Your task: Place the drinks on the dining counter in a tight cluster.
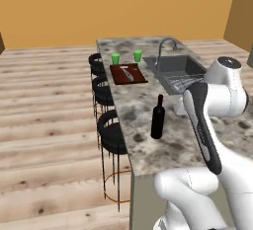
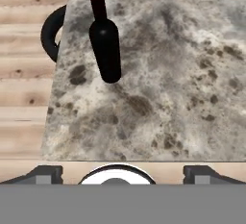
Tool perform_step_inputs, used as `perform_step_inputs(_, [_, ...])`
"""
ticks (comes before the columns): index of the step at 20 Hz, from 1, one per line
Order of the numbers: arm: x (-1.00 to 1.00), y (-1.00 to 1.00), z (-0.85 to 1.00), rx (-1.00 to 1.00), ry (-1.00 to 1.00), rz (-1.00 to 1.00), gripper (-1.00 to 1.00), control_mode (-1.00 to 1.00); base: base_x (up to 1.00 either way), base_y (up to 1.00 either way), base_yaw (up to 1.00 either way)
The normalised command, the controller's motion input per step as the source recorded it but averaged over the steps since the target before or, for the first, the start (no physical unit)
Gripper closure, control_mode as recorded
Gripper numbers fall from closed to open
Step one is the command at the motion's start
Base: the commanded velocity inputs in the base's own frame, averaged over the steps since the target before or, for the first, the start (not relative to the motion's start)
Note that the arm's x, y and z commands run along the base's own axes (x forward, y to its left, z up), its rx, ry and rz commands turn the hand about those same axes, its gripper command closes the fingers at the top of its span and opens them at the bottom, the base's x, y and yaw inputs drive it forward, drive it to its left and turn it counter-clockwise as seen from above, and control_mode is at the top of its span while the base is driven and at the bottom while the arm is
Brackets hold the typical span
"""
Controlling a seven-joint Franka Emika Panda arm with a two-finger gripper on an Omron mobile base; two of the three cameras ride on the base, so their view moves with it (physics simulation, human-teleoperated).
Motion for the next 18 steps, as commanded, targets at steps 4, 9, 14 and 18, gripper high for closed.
perform_step_inputs(4, [-1.0,0.0,0.0,0.0,0.0,0.0,-1.0,-1.0,0.0,0.0,0.0])
perform_step_inputs(9, [-0.67,0.08,0.0,0.0,0.0,0.0,-1.0,-1.0,0.0,0.0,0.0])
perform_step_inputs(14, [-0.11,0.02,0.0,0.0,-0.02,0.0,-1.0,-1.0,0.0,0.0,0.0])
perform_step_inputs(18, [0.0,0.0,0.0,0.0,0.0,0.0,-1.0,1.0,-0.27,-0.06,-0.01])
